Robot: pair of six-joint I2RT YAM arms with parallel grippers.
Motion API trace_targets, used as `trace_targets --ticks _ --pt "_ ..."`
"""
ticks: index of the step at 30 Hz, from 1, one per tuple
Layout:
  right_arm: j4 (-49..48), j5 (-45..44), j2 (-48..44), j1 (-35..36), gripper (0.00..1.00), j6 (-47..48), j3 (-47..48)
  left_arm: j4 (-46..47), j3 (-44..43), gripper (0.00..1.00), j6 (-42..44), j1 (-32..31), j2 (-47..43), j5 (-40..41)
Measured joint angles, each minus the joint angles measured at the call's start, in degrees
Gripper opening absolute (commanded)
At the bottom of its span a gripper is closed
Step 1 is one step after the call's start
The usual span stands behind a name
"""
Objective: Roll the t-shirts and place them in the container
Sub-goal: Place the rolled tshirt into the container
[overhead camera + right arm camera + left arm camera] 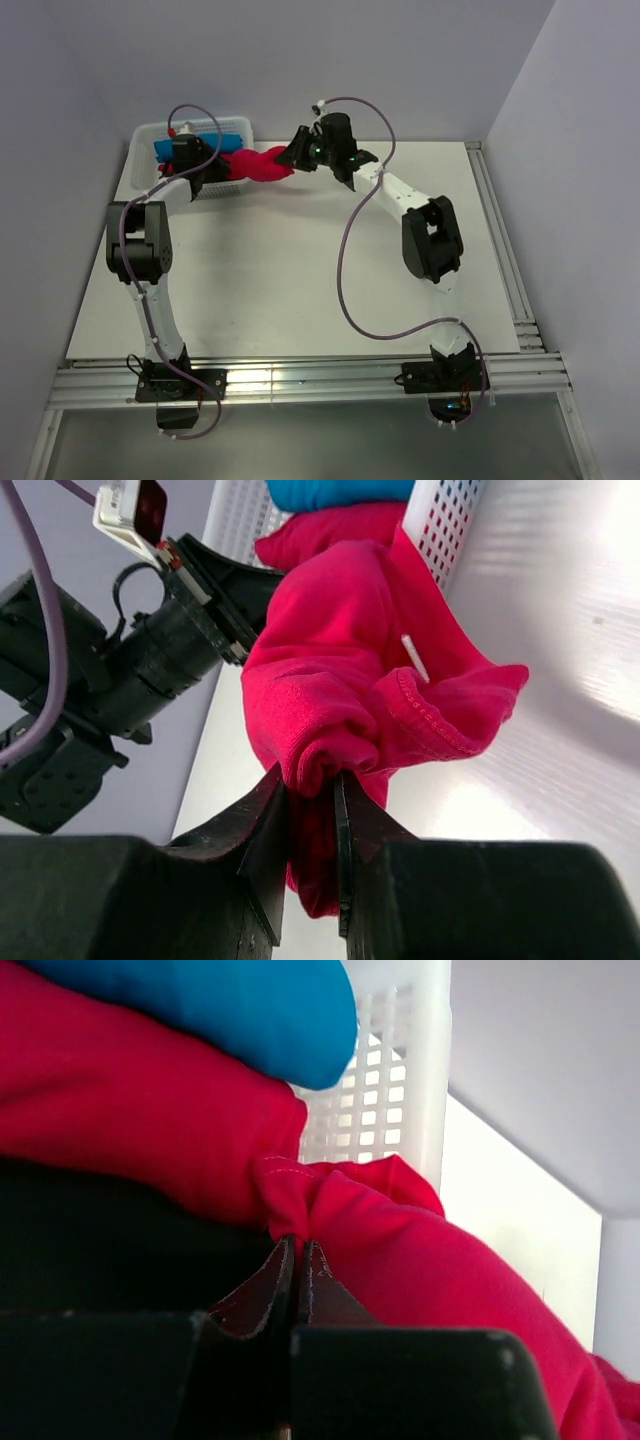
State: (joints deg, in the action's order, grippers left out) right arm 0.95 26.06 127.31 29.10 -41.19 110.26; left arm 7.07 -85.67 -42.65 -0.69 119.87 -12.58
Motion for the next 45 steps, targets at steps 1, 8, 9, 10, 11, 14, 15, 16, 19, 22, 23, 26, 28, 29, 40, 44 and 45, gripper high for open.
trace_targets --ticks 1,8,9,10,11,14,15,16,19,22,23,26,28,29,40,44,45 --pt "0.1 0.1 -1.1 -0.5 0.0 0.2 -1.3 0.0 0.1 0.0 -0.1 -0.8 0.0 0.0" --pt "0.1 -0.6 -15.9 -3.9 0.0 1.7 -16.2 2.2 4.6 0.0 -1.5 -8.0 -2.1 -0.7" --pt "1.2 -0.9 -18.7 -4.6 0.0 1.9 -18.7 2.3 5.9 0.0 -1.9 -9.0 -3.1 -1.0" --pt "2.1 -1.0 -21.1 -5.2 0.0 2.0 -20.7 2.1 7.4 0.0 -2.2 -10.2 -4.2 -1.3" --pt "2.2 -1.0 -23.8 -5.9 0.0 2.1 -23.0 2.2 8.9 0.0 -2.6 -11.5 -5.3 -1.6" --pt "5.0 -0.6 -31.8 -9.7 0.0 2.1 -29.6 2.2 12.9 0.0 -4.1 -16.3 -8.2 -2.1" --pt "6.4 -0.5 -33.3 -10.7 0.0 2.3 -30.4 2.1 13.6 0.0 -4.4 -17.6 -8.8 -2.2" --pt "7.9 -0.5 -34.5 -11.9 0.0 2.6 -30.8 2.1 14.3 0.0 -4.9 -19.1 -9.5 -2.3" --pt "11.0 0.0 -35.8 -14.4 0.0 3.4 -30.8 0.6 15.3 0.0 -5.1 -21.9 -11.3 -2.4" --pt "12.3 0.7 -35.8 -14.6 0.0 3.8 -30.9 -3.3 14.4 0.0 -4.7 -22.0 -12.9 -2.4" --pt "12.5 1.1 -35.8 -14.6 0.0 3.8 -30.9 -4.2 13.8 0.0 -4.5 -21.6 -13.1 -2.4" --pt "12.4 2.3 -35.8 -14.5 0.0 3.8 -30.9 -7.3 11.0 0.0 -3.5 -19.0 -14.1 -2.4" --pt "12.0 3.7 -35.8 -14.5 0.0 3.4 -30.9 -8.3 9.6 0.0 -3.0 -17.0 -15.3 -2.4" --pt "11.7 4.5 -35.8 -14.5 0.0 3.2 -30.9 -8.5 9.1 0.0 -2.8 -15.8 -16.1 -2.4" --pt "4.9 12.9 -22.1 -11.7 0.0 -0.1 -18.7 -8.4 5.8 0.0 0.8 -4.8 -20.5 -4.7" --pt "4.6 14.2 -14.3 -10.3 0.0 -0.8 -11.4 -8.6 5.7 0.0 2.0 -1.4 -20.5 -5.1" --pt "4.5 14.3 -12.4 -9.9 0.0 -0.9 -9.9 -8.6 5.7 0.0 2.3 -0.8 -20.5 -5.1"
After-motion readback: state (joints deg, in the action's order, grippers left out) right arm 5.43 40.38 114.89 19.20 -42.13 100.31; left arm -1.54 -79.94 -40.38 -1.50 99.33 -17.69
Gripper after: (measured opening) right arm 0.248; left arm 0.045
